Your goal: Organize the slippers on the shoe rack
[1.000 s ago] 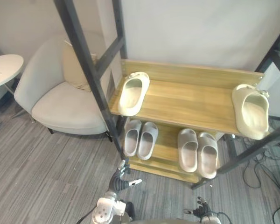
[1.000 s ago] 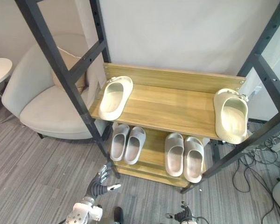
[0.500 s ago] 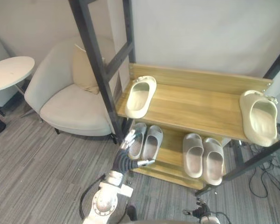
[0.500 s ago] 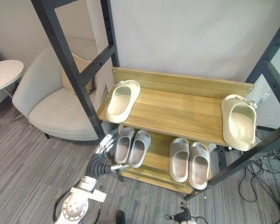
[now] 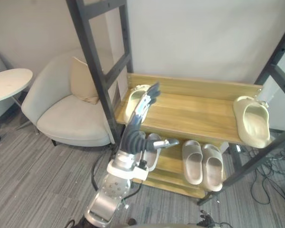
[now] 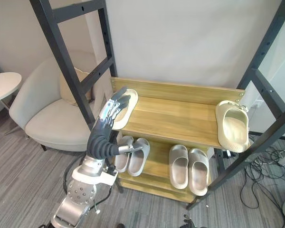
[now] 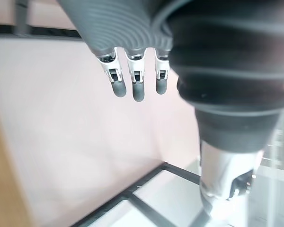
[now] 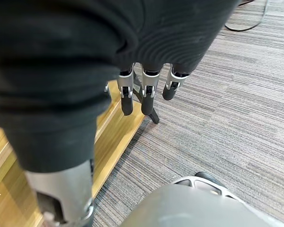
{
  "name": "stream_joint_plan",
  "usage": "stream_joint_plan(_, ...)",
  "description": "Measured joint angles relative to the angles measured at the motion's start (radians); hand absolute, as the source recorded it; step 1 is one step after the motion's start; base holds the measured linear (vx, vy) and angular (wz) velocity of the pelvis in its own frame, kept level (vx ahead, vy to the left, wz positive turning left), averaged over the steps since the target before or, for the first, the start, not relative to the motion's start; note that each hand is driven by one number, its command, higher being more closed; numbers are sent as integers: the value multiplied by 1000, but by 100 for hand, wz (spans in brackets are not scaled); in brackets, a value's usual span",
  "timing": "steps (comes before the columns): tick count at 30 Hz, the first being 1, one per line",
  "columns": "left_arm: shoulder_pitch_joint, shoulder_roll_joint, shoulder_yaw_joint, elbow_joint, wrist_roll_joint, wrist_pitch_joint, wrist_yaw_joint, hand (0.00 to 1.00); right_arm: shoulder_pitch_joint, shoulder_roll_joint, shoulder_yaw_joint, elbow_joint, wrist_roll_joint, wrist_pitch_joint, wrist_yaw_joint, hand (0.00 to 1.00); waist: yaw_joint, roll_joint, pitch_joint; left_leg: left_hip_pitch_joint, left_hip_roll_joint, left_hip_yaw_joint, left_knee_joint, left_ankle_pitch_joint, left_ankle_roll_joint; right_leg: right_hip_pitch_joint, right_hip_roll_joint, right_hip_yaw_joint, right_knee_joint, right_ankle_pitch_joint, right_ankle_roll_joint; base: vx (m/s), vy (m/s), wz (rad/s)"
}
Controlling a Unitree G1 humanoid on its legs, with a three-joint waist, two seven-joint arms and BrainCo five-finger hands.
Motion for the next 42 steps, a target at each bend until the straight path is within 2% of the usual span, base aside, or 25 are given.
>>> stream_joint_plan(6,-82,-5,-4,20,38,4,23,0,1,2,1,0,0,1,14,0,-10,-6,-1,18,2,10,-8,0,0,10,5,14,-3,6,3,5,-4,-6)
stream_joint_plan(9,-123,-5,25,91,62,13,34,0,0,5,0,-2,0,2,22,0,-11,-12,-8,35,5,25,-26,1,-2,11,8,28,-10,6,3,-3,1,-16)
stream_joint_plan(16,-187,33,208,402,115,76,58,0,-2,15,0,-31,-1,10,37,0,-25,-16,-4,85,6,33,-107,36,-8,19,22,38,-24,1,-8,1,1,-5)
stream_joint_plan(20,-191,89,308,493,125,110,62,0,-8,23,-2,-50,-1,11,43,0,-32,-33,13,84,10,33,-107,36,-13,29,31,35,-49,7,-13,0,0,0)
stream_joint_plan(23,-203,131,360,534,129,130,63,0,-13,23,-5,-50,-1,11,51,0,-33,-36,15,84,10,33,-107,33,-17,39,34,32,-69,14,-12,0,0,0)
stream_joint_plan(24,-216,160,358,539,135,130,61,0,-27,24,-5,-51,-1,11,58,0,-33,-34,23,84,11,33,-107,32,-19,40,37,30,-75,16,-13,31,-29,-3)
stream_joint_plan(31,-332,233,379,649,136,130,59,0,-49,30,-5,-60,-1,11,70,0,-42,-25,49,83,28,46,-107,21,-34,39,56,42,-93,22,-12,12,-31,-8)
stream_joint_plan(35,-401,268,414,721,135,148,60,0,-52,28,-6,-73,0,11,73,0,-50,-23,72,82,34,45,-107,18,-39,38,63,47,-99,20,-15,30,-46,-7)
stream_joint_plan(42,-434,279,406,752,133,148,60,0,-75,30,-6,-91,0,9,75,0,-44,-15,82,63,46,50,-107,19,-41,15,75,58,-102,28,-27,-11,-18,-3)
